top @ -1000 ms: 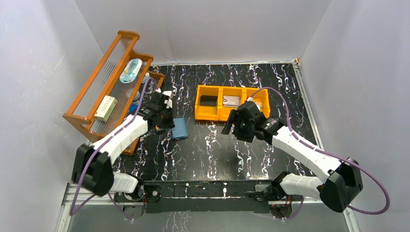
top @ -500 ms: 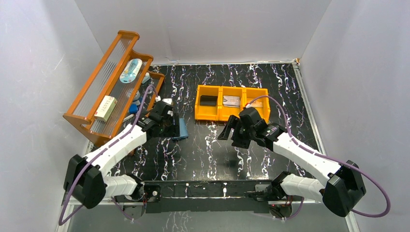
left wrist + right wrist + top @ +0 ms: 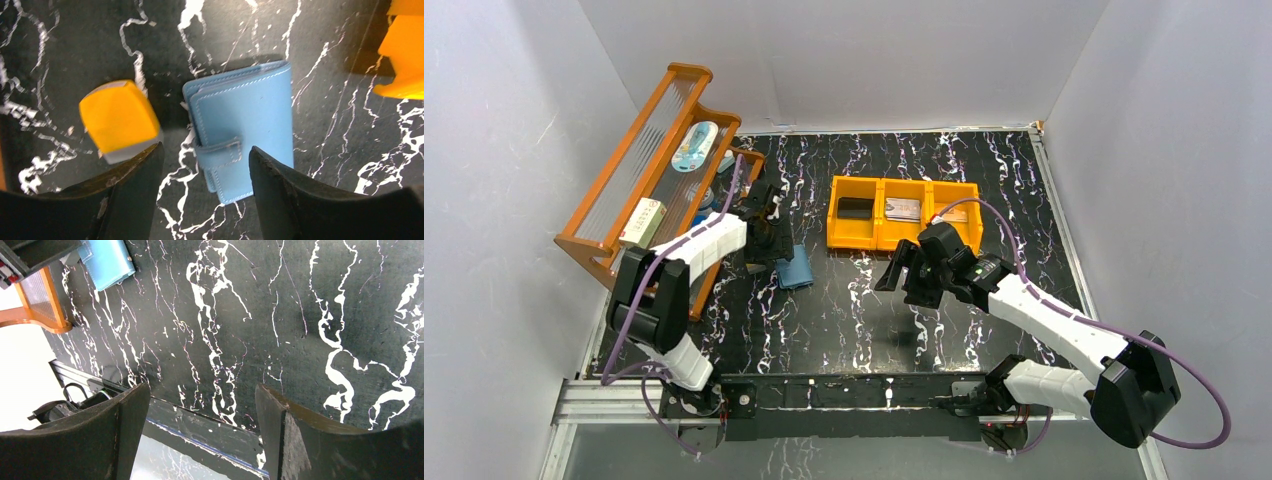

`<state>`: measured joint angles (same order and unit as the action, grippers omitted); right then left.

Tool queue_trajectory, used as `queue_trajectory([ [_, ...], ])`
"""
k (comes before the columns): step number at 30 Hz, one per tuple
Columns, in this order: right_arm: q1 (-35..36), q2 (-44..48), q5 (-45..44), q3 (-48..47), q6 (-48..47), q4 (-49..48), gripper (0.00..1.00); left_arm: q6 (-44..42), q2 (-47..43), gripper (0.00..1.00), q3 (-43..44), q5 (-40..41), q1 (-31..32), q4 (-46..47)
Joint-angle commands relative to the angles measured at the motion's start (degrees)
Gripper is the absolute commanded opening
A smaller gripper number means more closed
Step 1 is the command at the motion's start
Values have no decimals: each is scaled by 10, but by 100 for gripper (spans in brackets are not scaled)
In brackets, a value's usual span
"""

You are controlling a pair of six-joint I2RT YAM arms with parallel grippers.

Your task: Take the credit cards out of the card holder

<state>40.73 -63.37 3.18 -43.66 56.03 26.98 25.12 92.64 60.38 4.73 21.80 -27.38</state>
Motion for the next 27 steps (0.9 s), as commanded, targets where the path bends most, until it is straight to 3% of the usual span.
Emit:
queue_trajectory([
  [1, 0, 12, -11, -13, -8, -1, 85, -22, 22, 60, 41, -45, -4, 10],
  [13, 0, -10, -2, -15, -10, -7, 86, -20, 63, 43, 30, -72, -5, 10],
  [21, 1, -15, 2, -16, -10, -10, 86, -30, 38, 0, 18, -98, -5, 22],
  [27, 0, -15, 5, -13, -9, -12, 86, -31, -12, 0, 11, -139, -2, 21],
])
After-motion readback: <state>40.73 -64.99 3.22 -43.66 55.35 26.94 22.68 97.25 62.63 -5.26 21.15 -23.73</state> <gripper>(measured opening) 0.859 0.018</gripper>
